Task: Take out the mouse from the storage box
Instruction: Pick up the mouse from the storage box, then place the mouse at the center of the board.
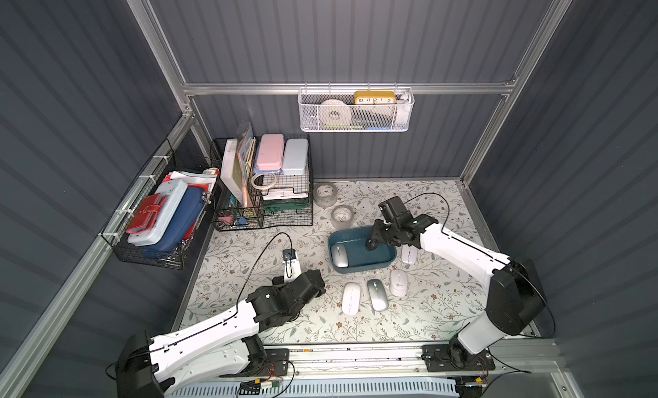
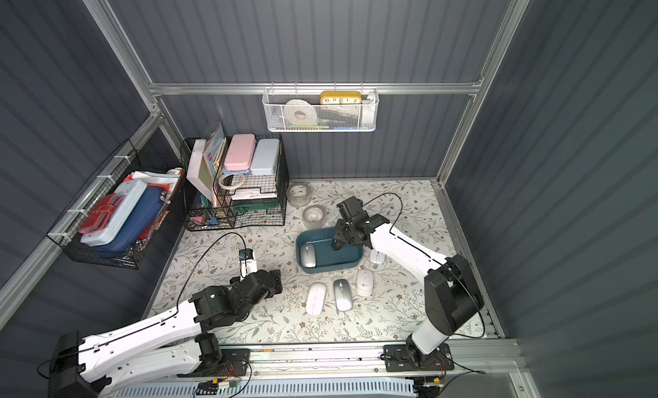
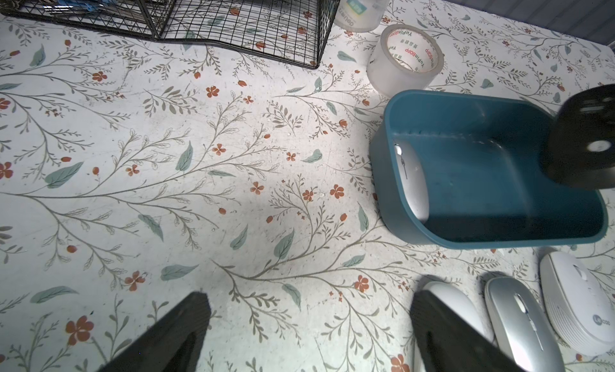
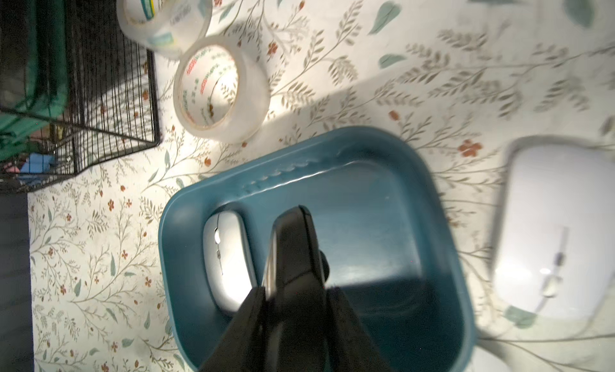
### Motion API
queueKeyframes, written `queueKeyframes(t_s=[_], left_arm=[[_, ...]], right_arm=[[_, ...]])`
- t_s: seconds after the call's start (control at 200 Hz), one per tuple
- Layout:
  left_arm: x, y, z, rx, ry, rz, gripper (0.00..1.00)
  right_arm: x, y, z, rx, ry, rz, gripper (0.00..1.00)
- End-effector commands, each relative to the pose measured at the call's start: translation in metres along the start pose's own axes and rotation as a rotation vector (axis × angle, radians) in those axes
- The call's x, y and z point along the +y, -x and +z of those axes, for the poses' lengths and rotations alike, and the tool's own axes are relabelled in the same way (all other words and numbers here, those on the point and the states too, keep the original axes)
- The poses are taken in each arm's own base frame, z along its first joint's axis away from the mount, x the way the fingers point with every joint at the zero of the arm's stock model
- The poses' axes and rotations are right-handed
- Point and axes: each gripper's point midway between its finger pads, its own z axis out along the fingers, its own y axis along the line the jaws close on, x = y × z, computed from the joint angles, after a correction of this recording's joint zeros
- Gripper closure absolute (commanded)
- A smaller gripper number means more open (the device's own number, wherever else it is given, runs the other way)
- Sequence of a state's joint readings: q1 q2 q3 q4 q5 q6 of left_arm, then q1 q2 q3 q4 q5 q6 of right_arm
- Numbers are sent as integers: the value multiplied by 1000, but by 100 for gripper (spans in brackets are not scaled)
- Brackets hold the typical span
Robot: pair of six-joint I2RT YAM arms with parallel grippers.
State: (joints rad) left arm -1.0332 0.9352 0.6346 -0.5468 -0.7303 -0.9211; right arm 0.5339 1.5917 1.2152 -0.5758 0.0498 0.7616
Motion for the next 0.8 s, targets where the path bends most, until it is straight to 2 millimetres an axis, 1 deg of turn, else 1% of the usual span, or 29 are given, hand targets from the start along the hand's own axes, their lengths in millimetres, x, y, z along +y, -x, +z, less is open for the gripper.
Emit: queueKeyframes(t_s=[0.0, 0.11, 0.175, 0.245, 0.305, 0.39, 0.505, 0.68, 0.795], left_arm=[[4, -2, 2, 3, 20, 10, 1], [2, -1, 3, 7, 19, 15, 1], [1, -1, 4, 8, 21, 15, 1], [-1, -1, 4, 10, 21, 19, 1], [-2, -1, 4, 10, 20, 21, 0], [-2, 0, 4, 9, 22, 23, 0], [-2, -1, 6, 9, 22, 24, 1], [-5, -3, 9, 15, 23, 32, 1], [-5, -4, 11, 17, 25, 36, 1]], right_arm=[[-22, 27, -17, -71, 5, 2, 65], [-51, 50, -28, -117, -5, 49, 65], [-62, 61, -32, -137, 9, 68, 65], [-74, 69, -32, -165, 5, 69, 65], [-89, 70, -33, -165, -33, 88, 65], [-114, 65, -35, -144, -127, 117, 66], [-144, 52, -47, -109, -299, 118, 66], [-187, 27, -75, -51, -581, 123, 66], [-211, 16, -91, -67, -737, 129, 65]])
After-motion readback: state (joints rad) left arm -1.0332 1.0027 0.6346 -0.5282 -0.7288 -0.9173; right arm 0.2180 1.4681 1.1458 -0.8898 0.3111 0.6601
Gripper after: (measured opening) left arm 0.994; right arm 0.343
